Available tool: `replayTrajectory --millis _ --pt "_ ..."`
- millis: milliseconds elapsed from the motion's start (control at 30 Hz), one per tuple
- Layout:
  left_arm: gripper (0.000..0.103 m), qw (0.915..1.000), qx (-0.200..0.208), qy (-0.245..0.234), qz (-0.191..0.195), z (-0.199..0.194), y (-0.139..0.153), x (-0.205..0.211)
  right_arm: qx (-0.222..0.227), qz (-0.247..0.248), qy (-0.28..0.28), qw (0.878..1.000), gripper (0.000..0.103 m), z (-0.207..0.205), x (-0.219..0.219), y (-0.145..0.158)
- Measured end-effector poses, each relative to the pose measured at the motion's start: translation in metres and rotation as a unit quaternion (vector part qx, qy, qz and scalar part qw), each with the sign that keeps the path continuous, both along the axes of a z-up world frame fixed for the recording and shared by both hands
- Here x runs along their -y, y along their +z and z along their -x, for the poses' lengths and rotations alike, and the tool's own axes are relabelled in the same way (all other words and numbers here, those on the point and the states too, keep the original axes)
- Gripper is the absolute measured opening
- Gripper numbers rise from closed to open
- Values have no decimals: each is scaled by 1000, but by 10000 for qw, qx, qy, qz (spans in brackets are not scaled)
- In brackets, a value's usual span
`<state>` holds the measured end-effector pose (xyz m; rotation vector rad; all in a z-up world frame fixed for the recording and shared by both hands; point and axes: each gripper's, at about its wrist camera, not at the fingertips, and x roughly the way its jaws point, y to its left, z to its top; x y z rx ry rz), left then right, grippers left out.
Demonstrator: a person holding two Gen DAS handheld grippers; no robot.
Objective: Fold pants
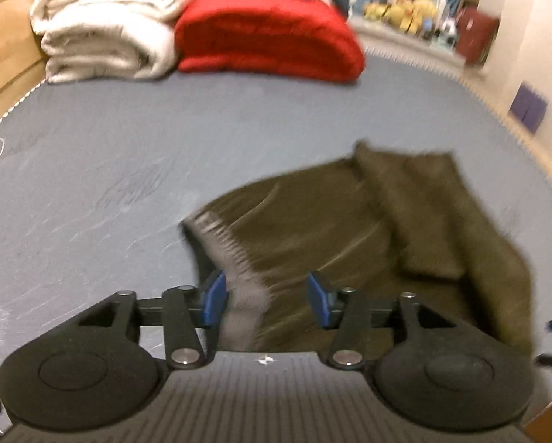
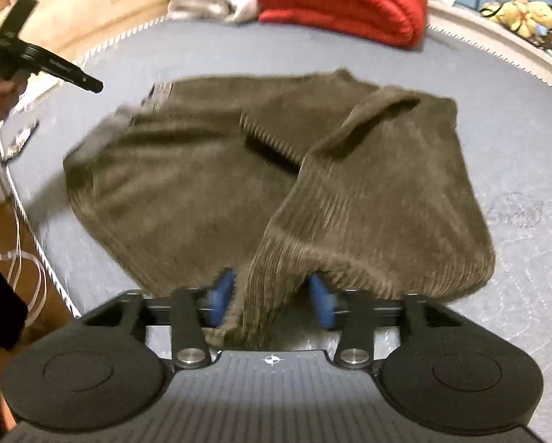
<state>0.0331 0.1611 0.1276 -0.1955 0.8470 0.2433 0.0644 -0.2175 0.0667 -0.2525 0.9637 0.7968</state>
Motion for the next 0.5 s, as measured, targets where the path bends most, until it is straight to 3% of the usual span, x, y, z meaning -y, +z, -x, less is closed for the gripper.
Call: replayTrajectory --millis 100,167,267,467,500 --pt "66 9991 350 -214 -92 -9 23 31 134 -234 -141 9995 64 -9 3 11" --pt "73 9975 532 -404 -210 -12 24 51 185 -440 -371 9982 69 -20 7 15" --pt "73 9956 656 -640 -180 -30 -3 68 379 -536 -961 9932 86 -37 5 12" --pt "73 9903 874 -996 -409 -51 -71 85 750 18 -1504 9858 85 -63 -32 -34" --pt "72 9927 531 -960 -493 -57 -80 92 846 1 -1585 9837 85 -68 -38 -40"
